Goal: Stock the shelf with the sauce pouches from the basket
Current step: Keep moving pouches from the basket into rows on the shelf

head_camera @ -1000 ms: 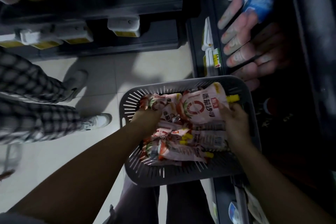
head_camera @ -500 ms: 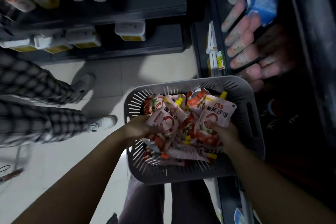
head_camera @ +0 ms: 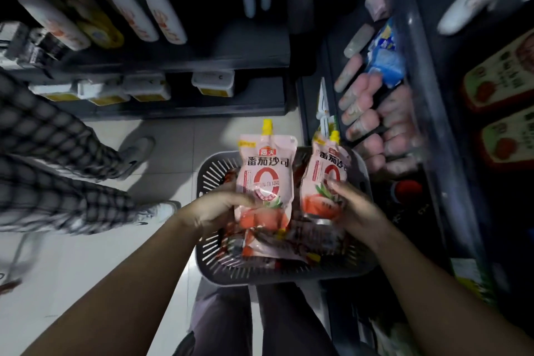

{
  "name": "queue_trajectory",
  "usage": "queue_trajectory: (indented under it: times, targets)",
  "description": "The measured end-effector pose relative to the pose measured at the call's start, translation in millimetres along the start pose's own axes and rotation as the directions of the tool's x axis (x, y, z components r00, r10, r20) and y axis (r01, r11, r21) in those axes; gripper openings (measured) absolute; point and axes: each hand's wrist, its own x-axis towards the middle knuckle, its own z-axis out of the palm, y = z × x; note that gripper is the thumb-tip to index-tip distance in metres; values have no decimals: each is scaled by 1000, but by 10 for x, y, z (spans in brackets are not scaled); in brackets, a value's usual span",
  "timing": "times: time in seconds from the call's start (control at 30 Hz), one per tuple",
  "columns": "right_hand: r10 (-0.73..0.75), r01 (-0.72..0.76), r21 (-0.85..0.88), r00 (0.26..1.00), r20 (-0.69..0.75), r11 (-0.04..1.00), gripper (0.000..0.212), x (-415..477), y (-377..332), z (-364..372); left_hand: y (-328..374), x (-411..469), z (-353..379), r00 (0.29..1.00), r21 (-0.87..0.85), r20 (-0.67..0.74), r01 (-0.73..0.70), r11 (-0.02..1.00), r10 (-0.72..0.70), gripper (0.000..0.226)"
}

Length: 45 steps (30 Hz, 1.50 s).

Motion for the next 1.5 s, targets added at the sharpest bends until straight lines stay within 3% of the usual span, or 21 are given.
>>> queue_trajectory:
  times: [0.1, 0.17, 0.3, 0.47, 0.57, 0.67, 0.83, 1.07, 1.17, 1.3, 1.5]
  targets:
    - [-50, 47, 39, 996, 72, 998, 67, -164, -213, 210, 254, -154, 172, 996, -3, -39, -81, 997, 80, 24]
    - [-83, 85, -17, 990, 111, 996, 72, -329, -380, 396, 420, -262, 263, 990, 34, -51, -128, 991, 130, 31]
    - [-130, 158, -142, 973, 191, 977, 51, -774, -668, 800, 742, -560, 482, 977, 80, -25, -209, 975, 211, 35]
    - [-323, 376, -290, 922, 214, 880, 36, -1337, -877, 1208, 1098, -938, 716, 916, 150, -1, -397, 905, 402, 39]
    - [-443, 493, -290, 868, 224, 820, 29, -1697, -836, 1423, 1199, -1195, 848, 876, 105, -39, -474, 874, 480, 19]
    - [-550, 584, -280, 812, 195, 762, 20, -2069, -713, 1617, 1248, -1482, 898, 846, 96, 0, -531, 842, 534, 19]
    - [-736, 733, -271, 668, 109, 625, 23, -2543, -538, 1822, 1335, -1985, 962, 776, 206, 144, -630, 749, 614, 21]
    - [-863, 837, -218, 501, -63, 502, 12, -3356, -212, 1874, 1285, -2469, 1419, 723, 224, 359, -681, 697, 591, 21]
    - [-895, 863, -235, 434, -104, 446, 24, -3734, -31, 1768, 1142, -2635, 1706, 679, 213, 470, -707, 674, 564, 22]
    - [-908, 875, -261, 360, -214, 408, 21, -4293, 194, 1523, 928, -2805, 2172, 633, 187, 595, -708, 680, 495, 33]
    - [-906, 872, -314, 272, -325, 375, 19, -5162, 466, 1057, 510, -3016, 3002, 566, 183, 719, -714, 676, 403, 32]
